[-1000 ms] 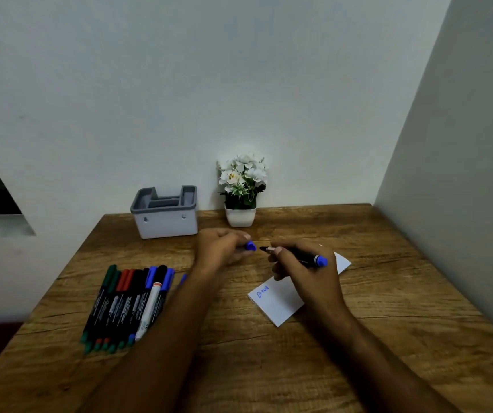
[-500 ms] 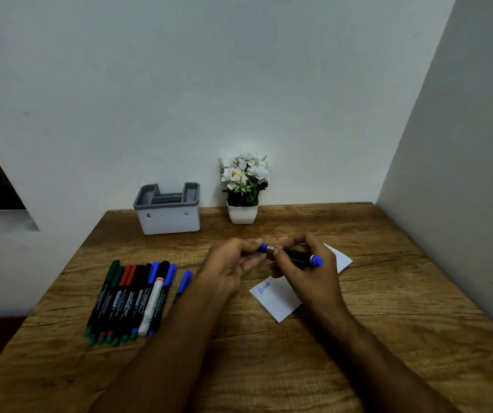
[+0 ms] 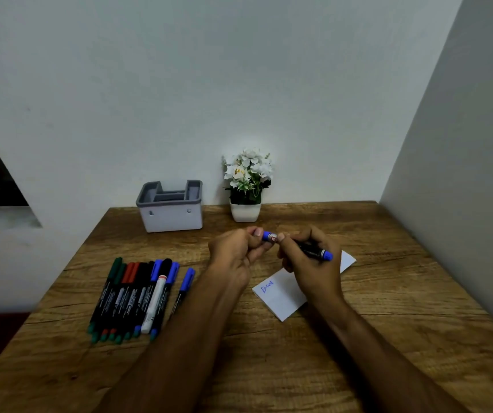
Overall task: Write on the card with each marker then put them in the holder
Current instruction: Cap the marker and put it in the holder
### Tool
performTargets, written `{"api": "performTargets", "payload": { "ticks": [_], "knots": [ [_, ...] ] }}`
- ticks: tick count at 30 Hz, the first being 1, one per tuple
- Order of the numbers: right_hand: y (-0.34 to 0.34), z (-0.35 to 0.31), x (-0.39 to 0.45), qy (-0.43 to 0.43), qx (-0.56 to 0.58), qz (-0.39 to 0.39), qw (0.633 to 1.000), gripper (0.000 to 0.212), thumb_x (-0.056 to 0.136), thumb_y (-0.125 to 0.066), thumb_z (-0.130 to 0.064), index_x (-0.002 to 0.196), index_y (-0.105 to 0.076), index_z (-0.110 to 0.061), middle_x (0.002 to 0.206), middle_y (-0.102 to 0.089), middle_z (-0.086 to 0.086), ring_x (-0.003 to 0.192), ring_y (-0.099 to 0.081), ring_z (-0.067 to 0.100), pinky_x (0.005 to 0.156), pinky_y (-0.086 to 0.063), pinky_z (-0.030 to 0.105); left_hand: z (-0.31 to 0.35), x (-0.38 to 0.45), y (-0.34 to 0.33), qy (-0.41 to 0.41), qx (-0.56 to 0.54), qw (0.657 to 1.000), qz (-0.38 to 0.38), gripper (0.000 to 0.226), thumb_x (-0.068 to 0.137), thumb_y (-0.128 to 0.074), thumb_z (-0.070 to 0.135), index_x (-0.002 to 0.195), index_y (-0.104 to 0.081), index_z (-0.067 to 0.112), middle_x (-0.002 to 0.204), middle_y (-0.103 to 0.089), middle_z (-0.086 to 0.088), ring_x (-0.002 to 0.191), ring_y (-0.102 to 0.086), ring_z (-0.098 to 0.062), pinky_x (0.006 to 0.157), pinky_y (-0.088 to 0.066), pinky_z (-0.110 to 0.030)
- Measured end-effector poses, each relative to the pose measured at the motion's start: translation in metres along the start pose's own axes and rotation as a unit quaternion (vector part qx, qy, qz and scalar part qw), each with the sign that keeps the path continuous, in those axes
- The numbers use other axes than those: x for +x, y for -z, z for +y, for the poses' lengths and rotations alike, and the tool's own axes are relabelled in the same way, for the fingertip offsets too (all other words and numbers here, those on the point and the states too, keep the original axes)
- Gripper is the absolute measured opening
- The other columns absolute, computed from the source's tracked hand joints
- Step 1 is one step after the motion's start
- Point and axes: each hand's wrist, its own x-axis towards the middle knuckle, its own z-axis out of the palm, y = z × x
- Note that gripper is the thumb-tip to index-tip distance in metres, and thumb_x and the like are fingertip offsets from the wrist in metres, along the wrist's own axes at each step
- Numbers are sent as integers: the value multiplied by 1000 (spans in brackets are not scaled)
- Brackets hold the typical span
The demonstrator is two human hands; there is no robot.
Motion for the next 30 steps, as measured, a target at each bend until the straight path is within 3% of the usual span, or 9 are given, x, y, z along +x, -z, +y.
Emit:
{"api": "performTargets", "payload": {
  "ticks": [3, 6, 9, 13, 16, 21, 26, 30],
  "knots": [
    [-7, 3, 4, -10, 21, 12, 1000, 28, 94, -71, -1, 74, -54, 8, 64, -62, 28, 50, -58, 23, 48, -47, 30, -1, 0, 0, -8, -7, 1000, 12, 26, 85, -53, -21, 108, -62, -11, 97, -67, -16, 84, -70, -27, 57, -60, -26],
    [-15, 8, 6, -20, 21, 2, 1000, 27, 94, -72, -2, 74, -55, 8, 65, -63, 28, 53, -60, 23, 49, -48, 31, -1, 2, 5, -11, -20, 999, 29, 27, 85, -53, -19, 108, -62, -8, 106, -67, -20, 91, -70, -29, 58, -61, -26],
    [-26, 14, 6, -20, -2, -19, 1000, 22, 92, -77, -10, 77, -63, -3, 69, -68, 20, 60, -64, 29, 54, -52, 37, 1, 0, 9, -26, -47, 998, 33, 30, 83, -53, -21, 106, -63, -5, 103, -69, -18, 88, -71, -23, 55, -59, -26],
    [-35, 11, 2, -40, 21, -59, 997, 10, 92, -78, -16, 94, -73, -7, 84, -74, 17, 71, -68, 24, 61, -57, 40, 13, -3, 14, -96, -33, 993, 65, 26, 81, -57, -22, 94, -64, 0, 94, -70, -20, 83, -72, -27, 61, -61, -30],
    [-35, 12, 3, -71, 41, -71, 994, 18, 93, -75, -9, 110, -77, -7, 96, -78, 16, 77, -71, 22, 68, -61, 37, 31, -4, 22, -188, 1, 977, 102, 28, 79, -64, -20, 100, -67, 0, 96, -71, -19, 84, -74, -27, 69, -62, -34],
    [-56, 23, 21, -11, -148, -113, 982, 31, 88, -77, -2, 118, -77, -10, 102, -80, 2, 89, -74, 9, 82, -60, 29, 49, -2, 34, -330, 133, 929, 104, 37, 75, -77, -9, 106, -67, 8, 92, -75, -9, 86, -74, -15, 70, -59, -24],
    [-99, 8, 46, 86, -259, -144, 951, 26, 86, -80, -11, 111, -80, -18, 99, -80, -7, 86, -69, -1, 76, -54, 14, 70, 6, 49, -410, 330, 844, 103, 34, 77, -82, 13, 109, -72, 11, 91, -75, 0, 84, -70, -5, 80, -60, -29],
    [-137, -5, 73, 133, -265, -133, 946, 15, 86, -76, -6, 99, -80, -12, 90, -81, 2, 81, -73, 10, 76, -61, 27, 102, 7, 50, -495, 408, 762, 90, 27, 79, -81, 10, 105, -76, 5, 92, -75, 0, 73, -61, 11, 70, -48, -2]
  ]
}}
